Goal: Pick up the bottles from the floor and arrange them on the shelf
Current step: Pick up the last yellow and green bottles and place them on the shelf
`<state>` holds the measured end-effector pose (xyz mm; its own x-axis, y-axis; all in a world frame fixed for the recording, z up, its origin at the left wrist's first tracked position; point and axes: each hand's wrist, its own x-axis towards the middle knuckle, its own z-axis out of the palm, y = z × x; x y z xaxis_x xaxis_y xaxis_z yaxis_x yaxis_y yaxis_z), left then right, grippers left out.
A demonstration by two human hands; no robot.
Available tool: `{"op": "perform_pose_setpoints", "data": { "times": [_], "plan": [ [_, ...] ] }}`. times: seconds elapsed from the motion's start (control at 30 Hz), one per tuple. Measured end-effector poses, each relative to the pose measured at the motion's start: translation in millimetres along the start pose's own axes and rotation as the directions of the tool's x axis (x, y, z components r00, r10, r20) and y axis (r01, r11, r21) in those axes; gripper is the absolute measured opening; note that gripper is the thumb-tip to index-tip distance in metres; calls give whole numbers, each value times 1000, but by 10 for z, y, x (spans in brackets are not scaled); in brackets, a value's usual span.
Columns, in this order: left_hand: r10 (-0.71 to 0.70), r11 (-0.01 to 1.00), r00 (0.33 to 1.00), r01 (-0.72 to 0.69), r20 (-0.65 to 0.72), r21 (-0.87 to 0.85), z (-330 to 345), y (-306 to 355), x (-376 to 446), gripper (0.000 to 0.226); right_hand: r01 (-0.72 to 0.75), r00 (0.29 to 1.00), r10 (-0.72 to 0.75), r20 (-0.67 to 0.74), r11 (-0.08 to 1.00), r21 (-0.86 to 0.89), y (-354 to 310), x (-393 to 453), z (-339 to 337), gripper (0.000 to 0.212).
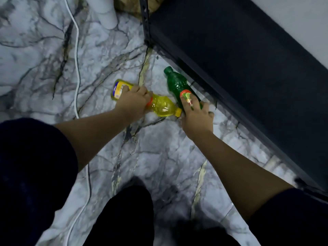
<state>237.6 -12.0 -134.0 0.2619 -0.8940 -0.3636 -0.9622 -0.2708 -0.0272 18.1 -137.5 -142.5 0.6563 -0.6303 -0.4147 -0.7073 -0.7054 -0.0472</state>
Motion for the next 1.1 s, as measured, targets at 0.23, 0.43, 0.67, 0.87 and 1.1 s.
{"op": "perform_pose_setpoints", "data": {
  "times": [0.23,0.43,0.67,0.87,1.1],
  "plan": [
    [-121,987,992,125,45,-106,447,415,-918,74,-100,994,97,49,993,55,163,-964,459,81],
    [-79,954,997,72,-15,-292,836,952,-1349,83,-200,978,172,120,939,281,151,-1329,509,86],
    [-54,952,996,74,75,-298,890,1206,-1102,93,-157,981,100,166,911,382,123,-869,582,85],
    [-121,961,993,121,17,-250,882,1269,-1076,95,-162,986,138,92,918,361,82,-948,709,82],
    [-152,956,988,141,-25,-257,879,1332,-1075,84,-146,989,117,94,895,422,171,-1272,797,93]
  ]
}}
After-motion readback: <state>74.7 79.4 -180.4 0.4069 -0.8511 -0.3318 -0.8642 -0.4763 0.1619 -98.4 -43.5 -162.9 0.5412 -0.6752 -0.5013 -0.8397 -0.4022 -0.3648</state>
